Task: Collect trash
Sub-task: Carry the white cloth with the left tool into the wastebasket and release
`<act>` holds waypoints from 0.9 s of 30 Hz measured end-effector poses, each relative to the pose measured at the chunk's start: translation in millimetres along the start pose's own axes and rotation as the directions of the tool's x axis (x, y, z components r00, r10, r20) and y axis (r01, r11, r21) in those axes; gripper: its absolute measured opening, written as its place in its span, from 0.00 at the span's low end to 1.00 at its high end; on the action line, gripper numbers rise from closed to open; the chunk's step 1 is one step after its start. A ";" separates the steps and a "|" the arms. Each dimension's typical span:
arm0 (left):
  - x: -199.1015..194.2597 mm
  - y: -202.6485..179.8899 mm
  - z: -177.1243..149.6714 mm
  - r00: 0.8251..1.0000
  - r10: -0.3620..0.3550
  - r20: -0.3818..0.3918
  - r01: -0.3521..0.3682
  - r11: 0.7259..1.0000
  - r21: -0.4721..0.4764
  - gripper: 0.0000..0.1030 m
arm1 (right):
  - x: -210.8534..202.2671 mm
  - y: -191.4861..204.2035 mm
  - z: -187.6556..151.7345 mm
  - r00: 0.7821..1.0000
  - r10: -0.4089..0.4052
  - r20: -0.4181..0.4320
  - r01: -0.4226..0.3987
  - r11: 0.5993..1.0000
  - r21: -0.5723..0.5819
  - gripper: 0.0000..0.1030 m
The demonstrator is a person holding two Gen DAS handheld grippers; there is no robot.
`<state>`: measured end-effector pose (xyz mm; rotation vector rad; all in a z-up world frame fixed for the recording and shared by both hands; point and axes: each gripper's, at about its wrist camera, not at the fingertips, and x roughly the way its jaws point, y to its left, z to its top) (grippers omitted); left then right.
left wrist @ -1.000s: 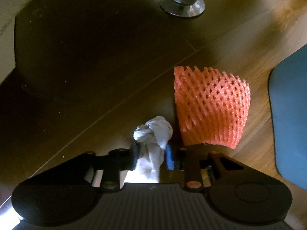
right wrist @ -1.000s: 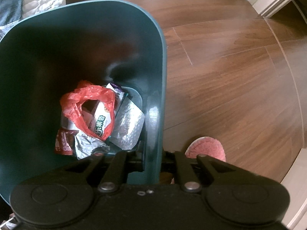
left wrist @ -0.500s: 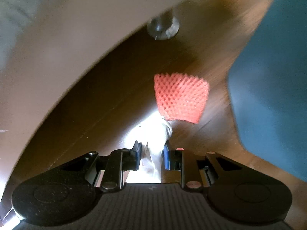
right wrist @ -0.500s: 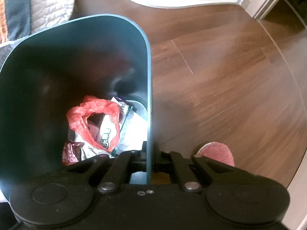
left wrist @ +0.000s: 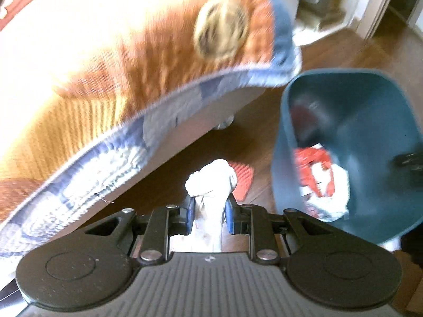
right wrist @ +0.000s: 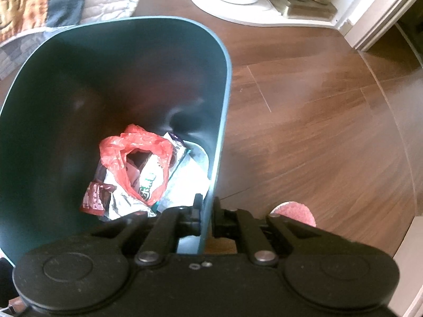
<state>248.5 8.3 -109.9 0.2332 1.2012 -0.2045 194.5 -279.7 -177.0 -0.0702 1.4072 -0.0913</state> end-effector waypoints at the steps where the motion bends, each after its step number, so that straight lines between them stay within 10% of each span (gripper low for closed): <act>1: -9.7 -5.0 0.9 1.000 -0.011 0.014 0.011 1.000 0.001 0.21 | -0.9 0.6 -0.8 1.000 -0.001 0.001 0.001 1.000 -0.001 0.05; 14: -32.7 -125.9 29.3 0.978 -0.204 0.042 0.197 0.972 0.126 0.21 | -4.2 7.1 2.8 1.000 -0.004 -0.007 0.003 0.999 -0.039 0.06; 27: 29.1 -167.2 36.2 0.981 -0.178 -0.078 0.188 0.969 0.159 0.22 | 2.4 -16.0 16.0 1.000 -0.003 -0.009 0.003 1.000 0.013 0.03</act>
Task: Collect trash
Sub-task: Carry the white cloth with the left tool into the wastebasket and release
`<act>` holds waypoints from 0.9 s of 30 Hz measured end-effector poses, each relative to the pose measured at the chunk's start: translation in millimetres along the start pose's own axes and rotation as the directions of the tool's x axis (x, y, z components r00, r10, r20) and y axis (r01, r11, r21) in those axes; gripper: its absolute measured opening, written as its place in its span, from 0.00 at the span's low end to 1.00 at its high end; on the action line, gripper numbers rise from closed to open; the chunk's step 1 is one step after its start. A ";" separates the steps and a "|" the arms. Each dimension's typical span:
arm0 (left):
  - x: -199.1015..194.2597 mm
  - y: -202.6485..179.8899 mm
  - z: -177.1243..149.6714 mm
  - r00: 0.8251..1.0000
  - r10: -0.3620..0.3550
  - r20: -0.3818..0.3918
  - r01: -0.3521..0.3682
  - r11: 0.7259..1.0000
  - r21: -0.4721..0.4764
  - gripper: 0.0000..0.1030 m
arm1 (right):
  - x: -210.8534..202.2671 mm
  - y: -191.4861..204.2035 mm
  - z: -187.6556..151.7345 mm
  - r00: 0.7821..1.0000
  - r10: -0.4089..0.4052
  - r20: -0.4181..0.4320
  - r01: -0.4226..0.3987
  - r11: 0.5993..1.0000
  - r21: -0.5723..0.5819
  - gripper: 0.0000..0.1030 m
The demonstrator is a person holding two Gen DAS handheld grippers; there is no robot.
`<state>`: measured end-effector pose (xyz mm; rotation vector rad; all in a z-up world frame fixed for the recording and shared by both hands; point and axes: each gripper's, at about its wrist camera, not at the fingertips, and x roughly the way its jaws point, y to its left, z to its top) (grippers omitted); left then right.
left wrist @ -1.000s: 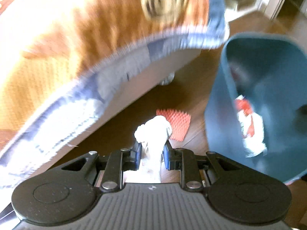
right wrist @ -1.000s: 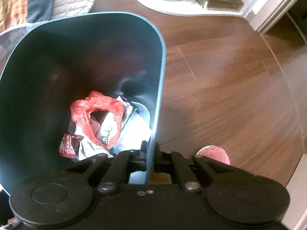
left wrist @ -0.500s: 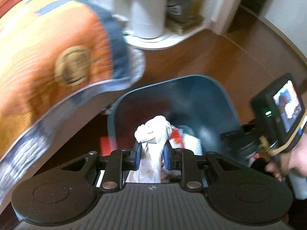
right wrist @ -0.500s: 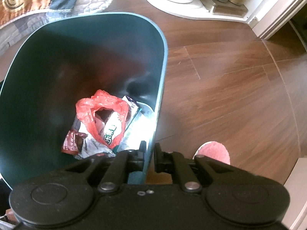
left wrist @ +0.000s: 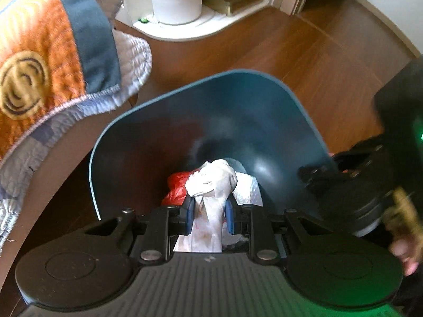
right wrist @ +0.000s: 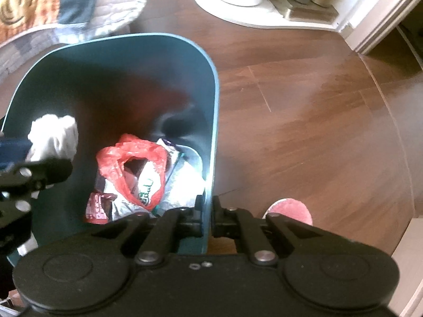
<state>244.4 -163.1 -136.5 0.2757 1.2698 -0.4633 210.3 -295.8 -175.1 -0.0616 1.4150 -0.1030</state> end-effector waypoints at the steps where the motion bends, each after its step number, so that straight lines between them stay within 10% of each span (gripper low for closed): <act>1: 4.3 -0.9 -1.0 1.000 0.006 -0.007 -0.006 1.000 0.004 0.22 | 1.8 -3.9 1.7 1.000 0.011 -0.007 -0.010 1.000 0.017 0.03; 9: 21.8 -1.7 -2.5 1.000 -0.001 -0.029 0.002 1.000 0.006 0.29 | 16.1 -19.0 12.6 0.998 0.048 -0.045 -0.045 0.997 0.068 0.05; 13: 22.2 -0.5 -2.0 1.000 -0.015 -0.022 0.015 1.000 -0.006 0.63 | 11.6 -9.6 3.5 0.997 0.057 -0.045 -0.054 0.997 0.056 0.10; 27: -19.6 31.9 -11.2 0.997 -0.053 0.048 0.055 0.997 -0.055 0.65 | 20.6 -3.3 3.7 0.993 0.088 -0.075 -0.089 0.996 -0.008 0.24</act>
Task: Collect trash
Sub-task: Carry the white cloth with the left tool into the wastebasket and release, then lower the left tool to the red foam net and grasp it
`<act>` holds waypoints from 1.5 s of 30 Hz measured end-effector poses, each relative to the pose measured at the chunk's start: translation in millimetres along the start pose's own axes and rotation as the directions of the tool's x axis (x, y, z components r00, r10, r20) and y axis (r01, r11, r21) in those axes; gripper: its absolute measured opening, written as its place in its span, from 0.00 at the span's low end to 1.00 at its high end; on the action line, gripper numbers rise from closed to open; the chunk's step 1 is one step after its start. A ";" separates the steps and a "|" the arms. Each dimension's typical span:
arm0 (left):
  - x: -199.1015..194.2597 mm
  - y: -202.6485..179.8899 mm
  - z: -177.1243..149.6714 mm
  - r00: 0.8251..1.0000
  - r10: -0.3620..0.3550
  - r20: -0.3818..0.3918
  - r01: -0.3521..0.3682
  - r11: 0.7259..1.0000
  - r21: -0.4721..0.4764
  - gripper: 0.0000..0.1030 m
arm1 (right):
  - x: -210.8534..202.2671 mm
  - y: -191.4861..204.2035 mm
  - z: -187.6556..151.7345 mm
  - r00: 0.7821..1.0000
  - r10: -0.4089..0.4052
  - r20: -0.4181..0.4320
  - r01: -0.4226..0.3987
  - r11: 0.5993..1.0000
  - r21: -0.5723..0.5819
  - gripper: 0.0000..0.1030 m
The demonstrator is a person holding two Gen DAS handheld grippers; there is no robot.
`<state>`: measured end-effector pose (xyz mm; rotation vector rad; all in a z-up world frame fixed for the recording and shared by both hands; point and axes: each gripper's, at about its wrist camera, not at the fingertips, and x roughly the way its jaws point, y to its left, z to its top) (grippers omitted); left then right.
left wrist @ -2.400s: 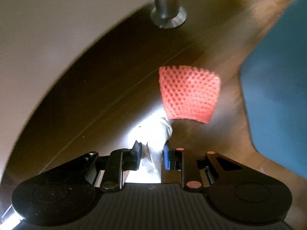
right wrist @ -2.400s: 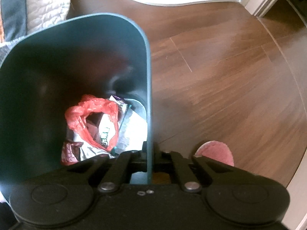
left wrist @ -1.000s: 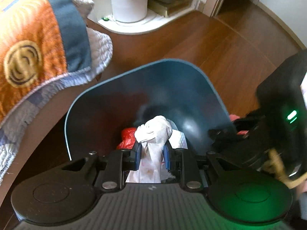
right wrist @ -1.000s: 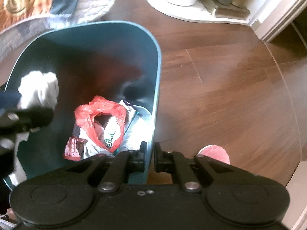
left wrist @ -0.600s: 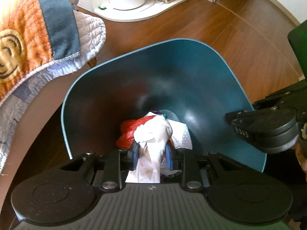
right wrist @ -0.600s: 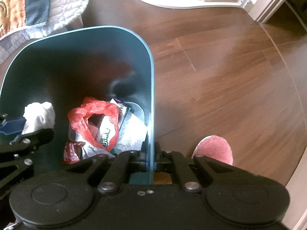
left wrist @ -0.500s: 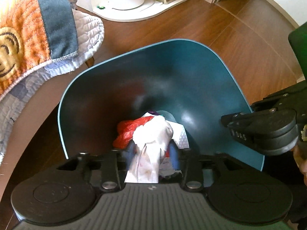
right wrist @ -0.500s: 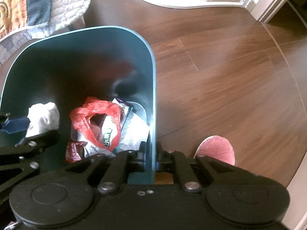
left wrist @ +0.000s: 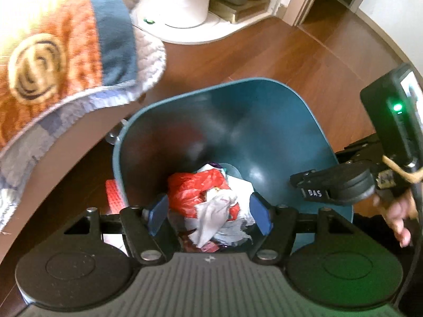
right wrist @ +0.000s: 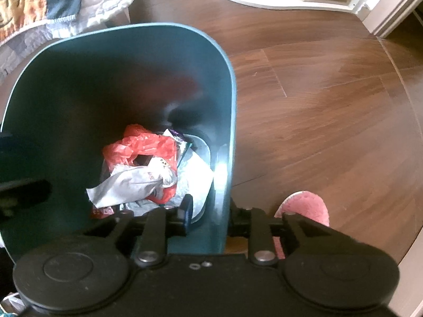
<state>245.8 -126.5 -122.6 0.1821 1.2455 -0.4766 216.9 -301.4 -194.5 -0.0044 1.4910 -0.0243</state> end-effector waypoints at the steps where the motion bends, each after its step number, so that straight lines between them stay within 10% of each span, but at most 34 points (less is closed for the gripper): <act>1: -4.9 5.6 -1.3 1.000 0.002 0.009 -0.002 1.000 -0.005 0.65 | 0.3 -0.3 0.0 1.000 0.001 -0.002 -0.001 1.000 -0.004 0.24; 17: -8.3 136.6 -29.3 0.975 0.222 -0.023 -0.223 0.964 -0.147 0.73 | 16.7 10.6 10.9 0.996 -0.083 -0.011 0.081 0.990 -0.111 0.12; 26: 47.3 133.4 -25.0 0.972 0.222 -0.072 -0.228 0.968 -0.106 0.73 | 15.8 -10.8 17.2 1.000 -0.021 -0.003 0.021 0.999 -0.034 0.00; 45: 212.7 146.7 -29.2 0.974 0.151 -0.167 -0.164 0.984 -0.065 0.76 | 1.9 -80.8 37.4 0.994 -0.093 0.052 0.080 0.975 0.209 0.07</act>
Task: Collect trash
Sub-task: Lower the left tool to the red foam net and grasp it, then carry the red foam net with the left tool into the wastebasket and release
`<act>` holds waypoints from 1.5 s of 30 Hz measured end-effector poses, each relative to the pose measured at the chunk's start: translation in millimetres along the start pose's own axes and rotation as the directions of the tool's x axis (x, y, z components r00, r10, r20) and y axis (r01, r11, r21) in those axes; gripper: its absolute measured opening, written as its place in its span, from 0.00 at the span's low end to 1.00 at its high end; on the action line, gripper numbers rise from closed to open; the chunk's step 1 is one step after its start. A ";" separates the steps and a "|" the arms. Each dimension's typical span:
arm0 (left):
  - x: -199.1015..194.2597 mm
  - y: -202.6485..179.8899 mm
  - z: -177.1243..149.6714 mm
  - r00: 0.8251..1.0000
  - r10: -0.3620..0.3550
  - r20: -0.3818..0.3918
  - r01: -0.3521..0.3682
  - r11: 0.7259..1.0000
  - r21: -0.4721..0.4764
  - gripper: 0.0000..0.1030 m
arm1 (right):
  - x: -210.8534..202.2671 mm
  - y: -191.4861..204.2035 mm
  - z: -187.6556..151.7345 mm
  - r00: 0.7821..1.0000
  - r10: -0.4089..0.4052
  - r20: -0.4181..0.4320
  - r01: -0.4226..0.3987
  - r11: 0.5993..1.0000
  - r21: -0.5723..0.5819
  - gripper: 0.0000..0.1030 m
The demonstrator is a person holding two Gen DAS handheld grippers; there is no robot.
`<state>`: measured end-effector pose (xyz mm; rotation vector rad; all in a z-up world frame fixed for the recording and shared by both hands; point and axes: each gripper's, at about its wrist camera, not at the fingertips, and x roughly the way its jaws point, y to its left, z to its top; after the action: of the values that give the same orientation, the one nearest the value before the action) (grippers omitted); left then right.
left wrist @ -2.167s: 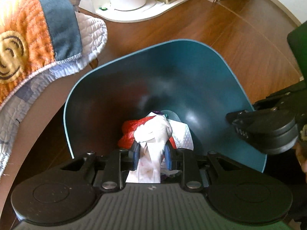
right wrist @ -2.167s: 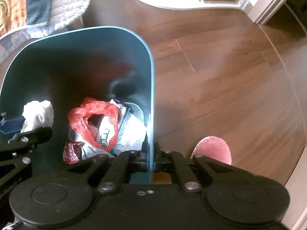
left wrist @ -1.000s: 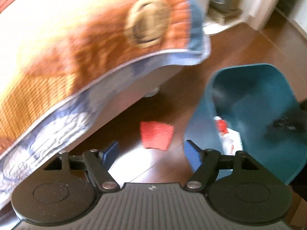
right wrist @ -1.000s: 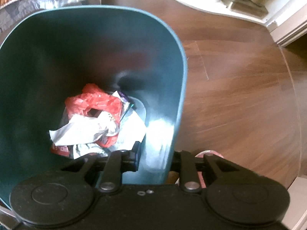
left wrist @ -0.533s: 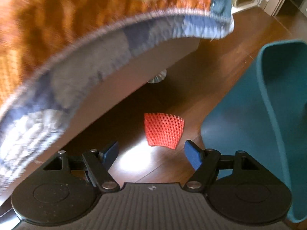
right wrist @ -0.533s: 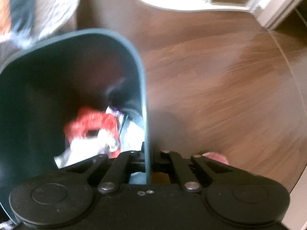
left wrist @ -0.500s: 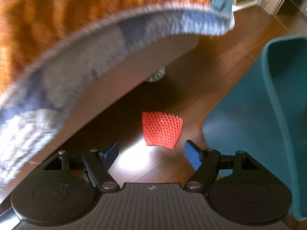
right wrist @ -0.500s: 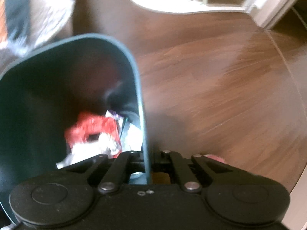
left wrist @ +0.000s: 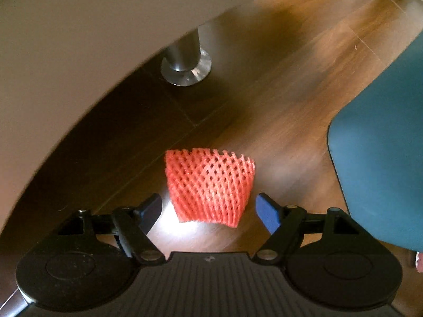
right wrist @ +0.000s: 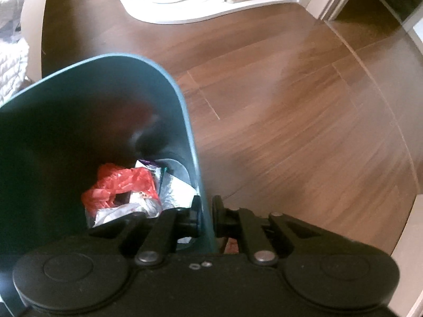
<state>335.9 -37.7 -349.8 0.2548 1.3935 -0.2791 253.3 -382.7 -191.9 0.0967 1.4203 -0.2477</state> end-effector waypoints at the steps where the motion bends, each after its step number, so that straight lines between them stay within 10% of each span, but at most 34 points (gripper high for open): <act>1: 6.7 0.6 1.6 1.000 -0.008 -0.006 0.008 1.000 -0.002 0.76 | -0.2 1.5 0.5 1.000 -0.002 -0.002 0.002 1.000 -0.010 0.07; 17: 63.2 5.4 8.9 0.998 -0.003 -0.064 -0.001 0.998 -0.055 0.72 | 13.1 -3.7 7.1 0.999 -0.004 -0.049 0.004 1.000 -0.005 0.08; 25: 52.3 1.0 8.0 0.998 0.017 -0.057 -0.021 0.998 -0.065 0.19 | 15.5 -5.0 7.6 0.998 0.002 -0.058 -0.002 1.000 0.000 0.08; 45: -99.2 1.3 -4.2 0.992 0.105 0.072 -0.101 0.993 -0.053 0.18 | -18.1 44.2 -18.8 0.998 -0.054 0.038 0.060 0.982 -0.177 0.02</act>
<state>317.2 -30.8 -252.5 0.2715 1.3070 -0.1669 242.8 -333.7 -180.5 -0.0946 1.4072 -0.1683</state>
